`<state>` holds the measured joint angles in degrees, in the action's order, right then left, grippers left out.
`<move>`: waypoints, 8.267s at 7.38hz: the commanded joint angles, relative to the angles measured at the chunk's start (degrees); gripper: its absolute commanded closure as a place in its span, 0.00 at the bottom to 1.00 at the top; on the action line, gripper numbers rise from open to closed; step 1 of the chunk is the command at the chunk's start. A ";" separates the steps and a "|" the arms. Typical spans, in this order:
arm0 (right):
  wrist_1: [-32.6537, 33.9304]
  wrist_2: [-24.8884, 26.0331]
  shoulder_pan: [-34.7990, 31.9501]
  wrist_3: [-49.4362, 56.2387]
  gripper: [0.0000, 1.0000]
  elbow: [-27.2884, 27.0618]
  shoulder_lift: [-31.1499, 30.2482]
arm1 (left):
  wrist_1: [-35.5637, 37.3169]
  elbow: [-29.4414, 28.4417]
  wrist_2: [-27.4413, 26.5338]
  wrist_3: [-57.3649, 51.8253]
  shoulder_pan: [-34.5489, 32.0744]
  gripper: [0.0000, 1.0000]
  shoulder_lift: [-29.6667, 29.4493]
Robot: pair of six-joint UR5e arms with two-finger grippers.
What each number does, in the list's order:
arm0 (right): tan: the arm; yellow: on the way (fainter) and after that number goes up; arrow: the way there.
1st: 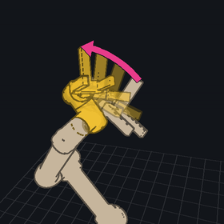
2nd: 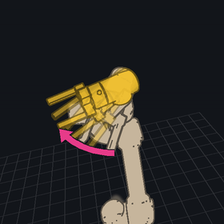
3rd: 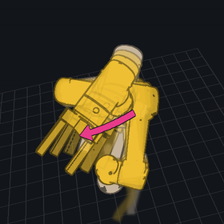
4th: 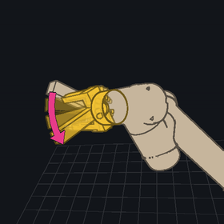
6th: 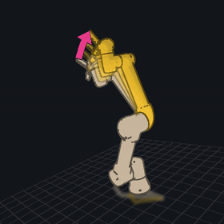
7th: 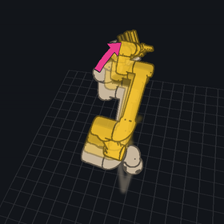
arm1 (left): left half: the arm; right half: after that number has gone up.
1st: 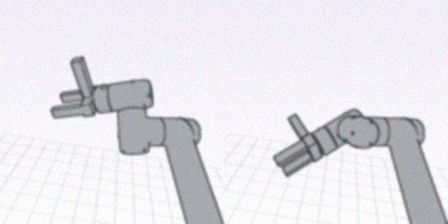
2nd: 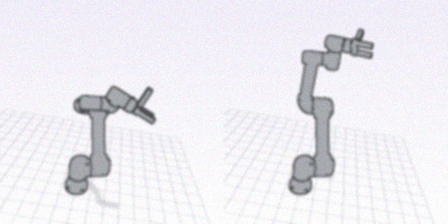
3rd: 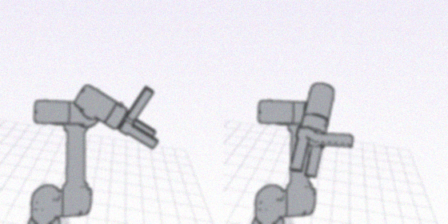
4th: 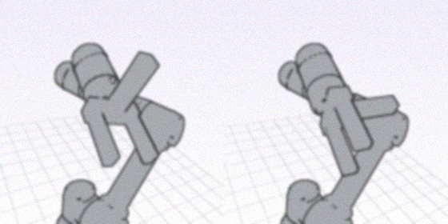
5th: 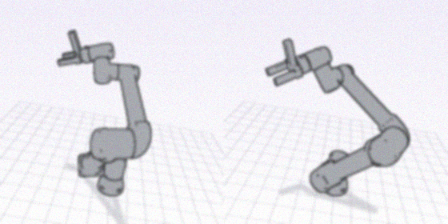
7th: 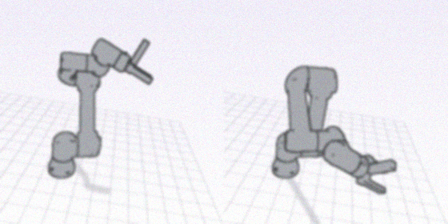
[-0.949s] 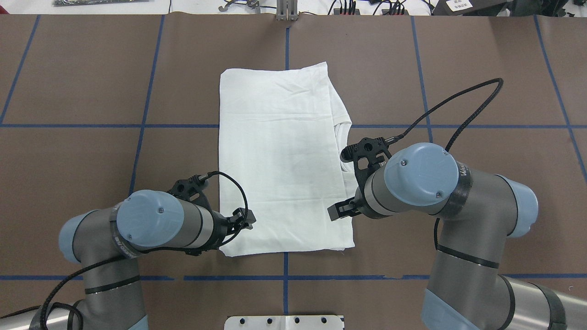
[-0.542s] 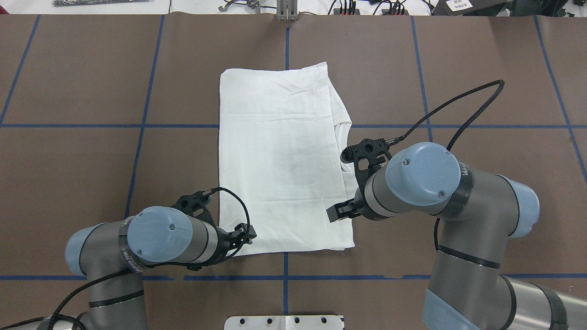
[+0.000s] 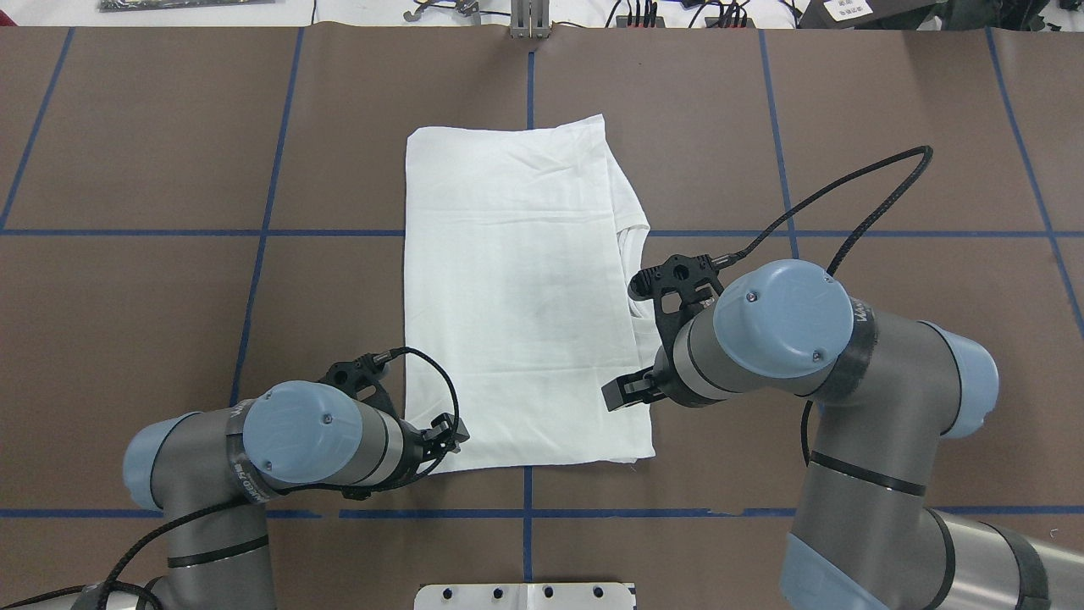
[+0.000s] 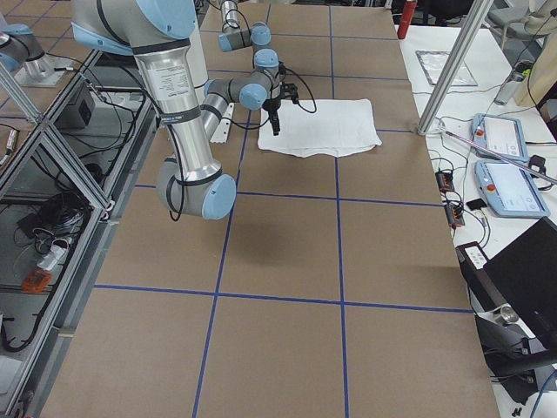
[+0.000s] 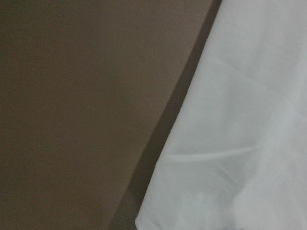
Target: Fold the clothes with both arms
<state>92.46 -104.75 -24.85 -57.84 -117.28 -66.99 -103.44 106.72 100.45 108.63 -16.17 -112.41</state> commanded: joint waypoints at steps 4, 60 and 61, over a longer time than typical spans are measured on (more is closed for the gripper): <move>0.00 -0.28 -0.73 0.09 0.00 -0.23 0.11 | 0.52 0.07 -0.17 0.00 -0.44 0.33 -0.35; -4.48 9.83 10.17 -49.92 0.53 13.75 4.15 | 1.75 1.82 0.27 -0.79 -3.25 1.00 -2.02; -4.57 9.83 10.08 -49.83 0.75 13.75 4.41 | 1.75 1.74 0.27 -0.88 -3.25 1.00 -2.02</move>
<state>87.95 -94.92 -14.63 -107.77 -103.50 -62.83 -101.69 108.53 100.72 107.82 -19.43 -114.43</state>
